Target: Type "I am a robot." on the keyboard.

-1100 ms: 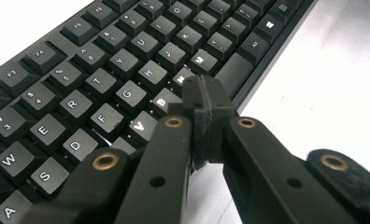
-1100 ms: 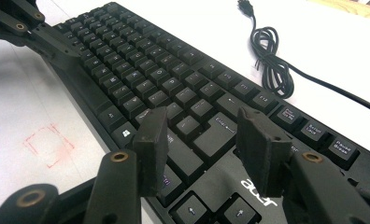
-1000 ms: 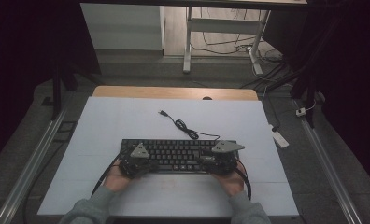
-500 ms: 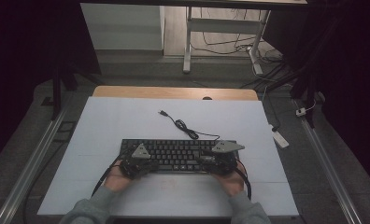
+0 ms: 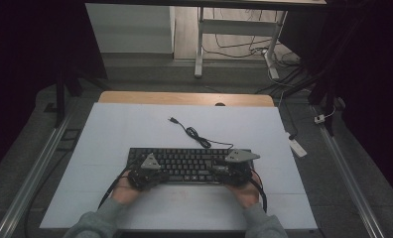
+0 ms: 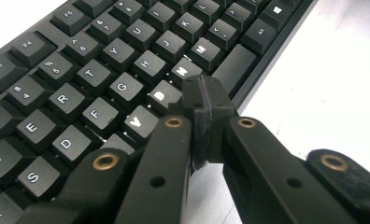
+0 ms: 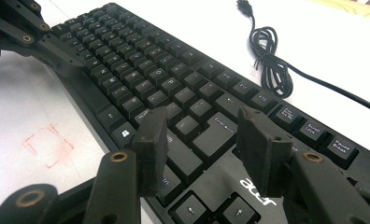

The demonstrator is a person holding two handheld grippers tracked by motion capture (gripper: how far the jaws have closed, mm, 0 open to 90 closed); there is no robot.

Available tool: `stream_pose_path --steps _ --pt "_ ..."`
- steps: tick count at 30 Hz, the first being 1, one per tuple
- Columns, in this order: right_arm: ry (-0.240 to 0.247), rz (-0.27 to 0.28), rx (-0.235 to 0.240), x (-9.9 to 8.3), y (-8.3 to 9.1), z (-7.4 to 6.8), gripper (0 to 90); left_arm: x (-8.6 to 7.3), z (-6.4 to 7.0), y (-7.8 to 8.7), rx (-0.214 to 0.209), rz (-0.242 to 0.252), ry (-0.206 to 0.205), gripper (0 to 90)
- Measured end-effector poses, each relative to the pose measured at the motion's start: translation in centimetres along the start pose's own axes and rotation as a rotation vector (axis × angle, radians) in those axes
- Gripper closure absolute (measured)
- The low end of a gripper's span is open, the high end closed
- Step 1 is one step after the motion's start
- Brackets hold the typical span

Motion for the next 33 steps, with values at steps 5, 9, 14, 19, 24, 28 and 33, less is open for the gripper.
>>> stream_pose_path --steps 5,9,14,19,24,28,33 --pt "0.001 0.001 0.001 0.0 0.1 0.1 53.5 0.8 -0.1 1.3 0.003 0.072 0.013 88.7" --pt "-0.002 0.002 0.003 0.0 0.2 0.1 53.3 1.3 -0.3 2.4 0.008 0.127 0.034 75.7" --pt "-0.004 0.006 0.009 0.0 0.1 0.0 53.1 1.4 -0.9 3.5 0.035 0.165 0.074 53.6" --pt "-0.004 0.008 0.009 0.0 0.2 0.0 53.0 1.2 -1.7 4.4 0.043 0.185 0.114 44.7" --pt "0.001 0.005 0.005 0.0 0.3 0.0 52.9 0.9 -2.3 4.9 0.059 0.181 0.131 37.6" --pt "0.002 0.004 0.005 -0.1 0.3 0.0 52.9 0.8 -2.6 5.1 0.070 0.172 0.142 32.9" --pt "0.003 0.000 0.004 -0.1 0.3 0.0 52.8 0.6 -2.9 5.4 0.082 0.165 0.156 29.3"
Point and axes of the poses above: each handheld gripper's, and its own axes: y roughly backward along the jaws, x roughly out of its top, z roughly to its right, the point moved 7 cm from there along -y, roughly forward along the jaws, and after that the axes turned 2 degrees about -y, right-handed, at the moved point
